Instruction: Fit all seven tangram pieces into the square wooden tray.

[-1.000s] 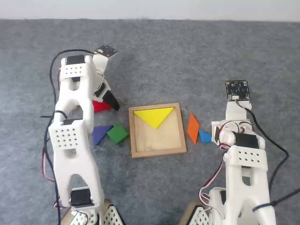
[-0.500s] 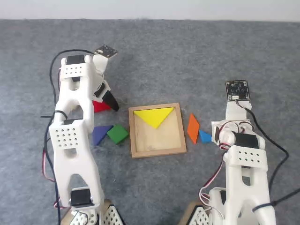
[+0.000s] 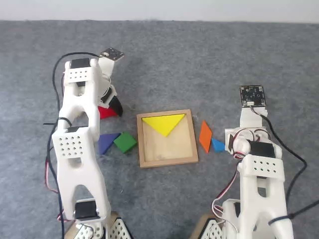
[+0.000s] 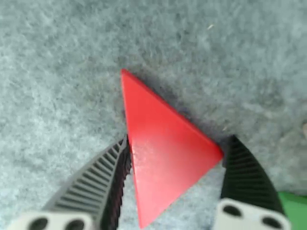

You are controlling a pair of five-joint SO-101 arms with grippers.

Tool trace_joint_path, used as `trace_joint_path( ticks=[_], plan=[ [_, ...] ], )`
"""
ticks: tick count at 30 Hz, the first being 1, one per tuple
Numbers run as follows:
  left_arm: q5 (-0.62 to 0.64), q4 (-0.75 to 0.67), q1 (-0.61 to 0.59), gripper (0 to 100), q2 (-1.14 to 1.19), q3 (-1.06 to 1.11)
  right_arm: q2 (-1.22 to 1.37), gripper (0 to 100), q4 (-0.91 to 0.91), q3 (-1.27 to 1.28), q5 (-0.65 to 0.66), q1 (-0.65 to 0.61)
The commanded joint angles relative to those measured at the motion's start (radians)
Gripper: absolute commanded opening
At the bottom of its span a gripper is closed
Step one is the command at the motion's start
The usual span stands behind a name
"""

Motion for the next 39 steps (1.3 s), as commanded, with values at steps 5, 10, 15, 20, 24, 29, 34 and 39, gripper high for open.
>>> trace_joint_path(
  ticks=[5, 10, 15, 20, 24, 29, 34, 39],
  plan=[
    [0.012, 0.011, -0.005, 28, -0.009, -0.018, -0.038, 2.0, -0.015, -0.006, -0.005, 0.016],
    [0.012, 0.018, 0.009, 28, -0.009, -0.018, -0.038, 2.0, -0.016, -0.006, -0.005, 0.016],
    [0.012, 0.044, 0.015, 27, -0.011, -0.024, -0.038, 2.0, -0.018, -0.006, -0.003, 0.016],
    [0.012, 0.132, 0.012, 27, -0.011, -0.117, -0.038, 2.0, -0.019, -0.006, -0.002, 0.016],
    [0.012, 0.209, 0.012, 27, -0.011, -0.213, -0.038, 2.0, -0.019, -0.006, -0.002, 0.018],
    [0.012, 0.242, 0.014, 27, -0.011, -0.260, -0.038, 2.0, -0.019, -0.006, -0.002, 0.018],
    [0.008, 0.233, 0.009, 27, 0.002, -0.229, -0.038, 2.0, -0.019, -0.006, -0.002, 0.018],
    [0.012, 0.098, 0.015, 28, 0.002, -0.067, -0.038, 2.0, -0.019, -0.006, -0.002, 0.018]
  ],
)
